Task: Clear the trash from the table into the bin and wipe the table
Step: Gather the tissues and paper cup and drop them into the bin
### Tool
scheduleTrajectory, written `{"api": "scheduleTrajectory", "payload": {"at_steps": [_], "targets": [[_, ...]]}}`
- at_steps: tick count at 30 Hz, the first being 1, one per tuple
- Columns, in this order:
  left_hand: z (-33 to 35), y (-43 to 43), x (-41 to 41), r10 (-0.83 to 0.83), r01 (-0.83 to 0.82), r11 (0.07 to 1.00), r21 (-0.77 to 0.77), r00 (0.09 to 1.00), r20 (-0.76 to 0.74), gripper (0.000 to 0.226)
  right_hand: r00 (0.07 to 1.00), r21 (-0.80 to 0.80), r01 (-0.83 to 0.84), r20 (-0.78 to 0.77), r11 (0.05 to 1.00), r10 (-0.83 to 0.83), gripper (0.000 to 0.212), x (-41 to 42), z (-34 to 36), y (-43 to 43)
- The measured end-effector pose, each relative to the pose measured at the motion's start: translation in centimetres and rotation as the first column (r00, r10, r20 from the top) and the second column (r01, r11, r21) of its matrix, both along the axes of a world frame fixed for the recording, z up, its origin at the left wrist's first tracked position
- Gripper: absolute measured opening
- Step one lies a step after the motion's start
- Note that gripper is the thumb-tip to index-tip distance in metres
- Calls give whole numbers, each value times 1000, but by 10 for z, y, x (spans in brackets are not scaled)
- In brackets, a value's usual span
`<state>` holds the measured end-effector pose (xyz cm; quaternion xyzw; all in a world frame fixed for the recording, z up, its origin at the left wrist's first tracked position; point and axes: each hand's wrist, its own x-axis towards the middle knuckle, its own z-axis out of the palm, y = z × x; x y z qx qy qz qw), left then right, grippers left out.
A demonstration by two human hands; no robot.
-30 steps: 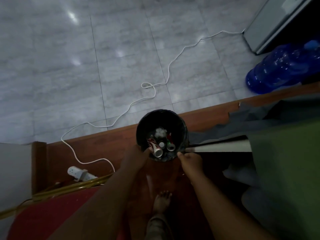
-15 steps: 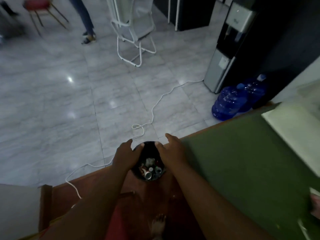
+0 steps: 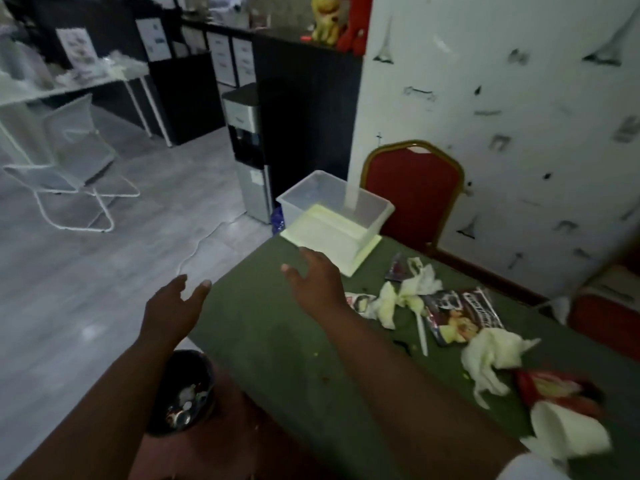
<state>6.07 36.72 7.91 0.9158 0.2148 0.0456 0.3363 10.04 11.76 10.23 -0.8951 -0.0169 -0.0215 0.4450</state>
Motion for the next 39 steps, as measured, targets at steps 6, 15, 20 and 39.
{"api": "scheduleTrajectory", "payload": {"at_steps": [6, 15, 20, 39], "targets": [[7, -139, 26, -225, 225, 974, -7, 974, -32, 70, 968, -10, 250, -1, 968, -250, 50, -32, 9, -156], [-19, -301, 49, -524, 517, 851, -90, 846, -101, 64, 803, -55, 589, -74, 807, -591, 31, -114, -22, -316], [-40, -378, 48, -702, 692, 712, -115, 700, -135, 54, 617, -115, 771, -110, 627, -779, 18, -180, -45, -367], [-119, -534, 16, -903, 977, 138, 165, 193, -384, 91, 83, -208, 952, -532, 226, -842, 77, -209, -121, -404]]}}
